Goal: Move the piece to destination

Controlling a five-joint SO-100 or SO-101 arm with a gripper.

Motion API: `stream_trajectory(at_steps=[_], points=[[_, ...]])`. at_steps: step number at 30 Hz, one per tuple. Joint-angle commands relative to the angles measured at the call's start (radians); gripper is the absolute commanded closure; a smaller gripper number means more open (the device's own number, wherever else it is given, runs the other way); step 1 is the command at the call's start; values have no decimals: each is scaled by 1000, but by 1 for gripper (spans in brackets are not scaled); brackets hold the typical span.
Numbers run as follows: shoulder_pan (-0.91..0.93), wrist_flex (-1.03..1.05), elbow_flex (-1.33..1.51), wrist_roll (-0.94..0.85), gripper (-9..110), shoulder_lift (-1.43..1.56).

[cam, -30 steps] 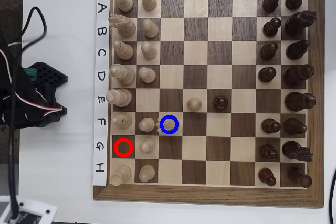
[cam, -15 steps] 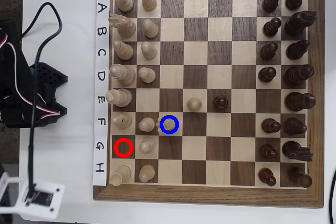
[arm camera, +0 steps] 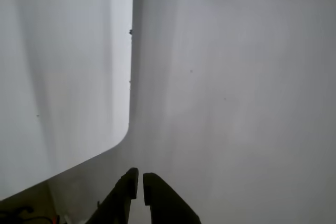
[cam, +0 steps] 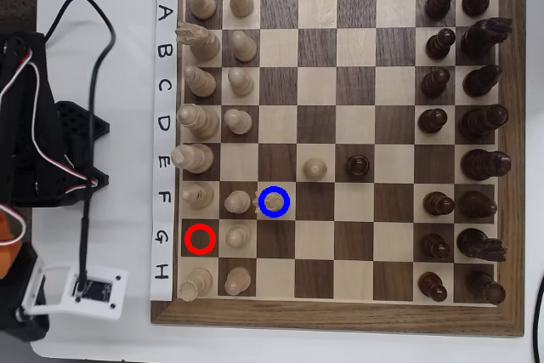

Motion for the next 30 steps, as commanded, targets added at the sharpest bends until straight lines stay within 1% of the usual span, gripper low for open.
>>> stream_trajectory(at_steps=[1,9,22,30], points=[[5,-3,48,0,101,49],[12,-12,196,-6,101,164],[14,18,354,-26,101,319],[2,41,405,-31,101,376]])
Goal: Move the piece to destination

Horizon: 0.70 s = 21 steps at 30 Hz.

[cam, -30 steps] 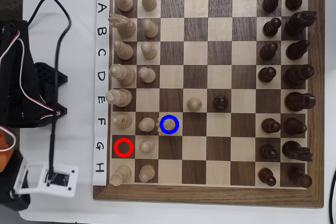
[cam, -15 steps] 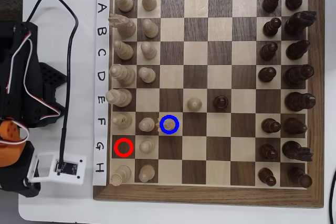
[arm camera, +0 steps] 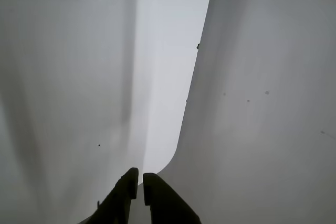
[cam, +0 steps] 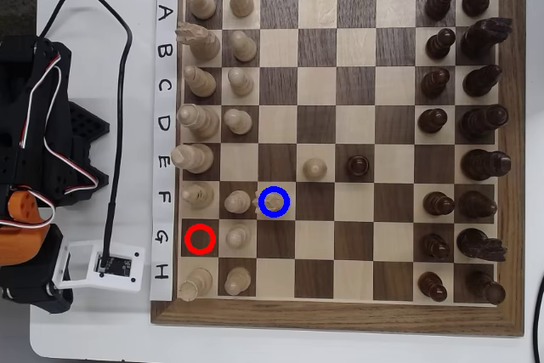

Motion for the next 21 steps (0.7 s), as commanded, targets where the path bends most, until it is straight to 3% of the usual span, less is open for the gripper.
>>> stream_trajectory(at_steps=[1,21], points=[[-14,11,40,-11,101,55],[-28,8,48,-29,101,69]])
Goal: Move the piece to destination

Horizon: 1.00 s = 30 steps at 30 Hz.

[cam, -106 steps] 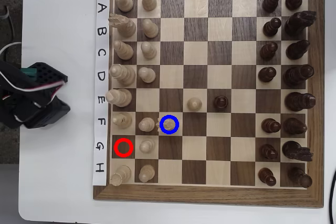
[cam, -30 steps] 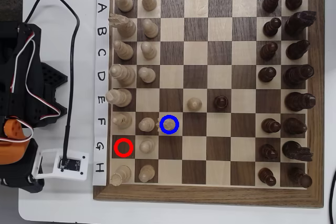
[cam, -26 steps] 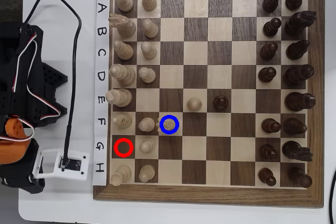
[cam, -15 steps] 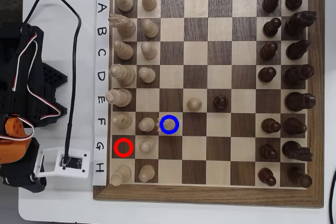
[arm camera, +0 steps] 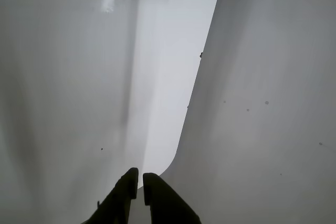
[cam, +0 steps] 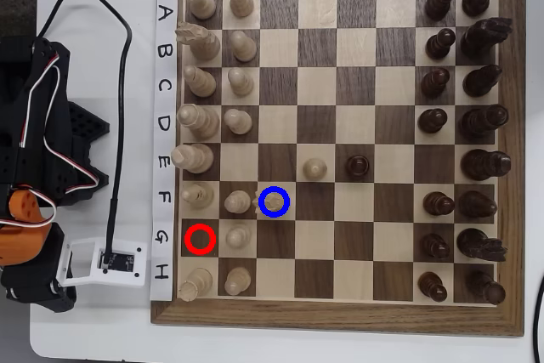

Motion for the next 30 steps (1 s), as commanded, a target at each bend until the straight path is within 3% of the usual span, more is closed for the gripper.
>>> stream_trajectory(at_steps=[1,30], points=[[-6,-6,46,-6,101,64],[40,-17,48,43,101,64]])
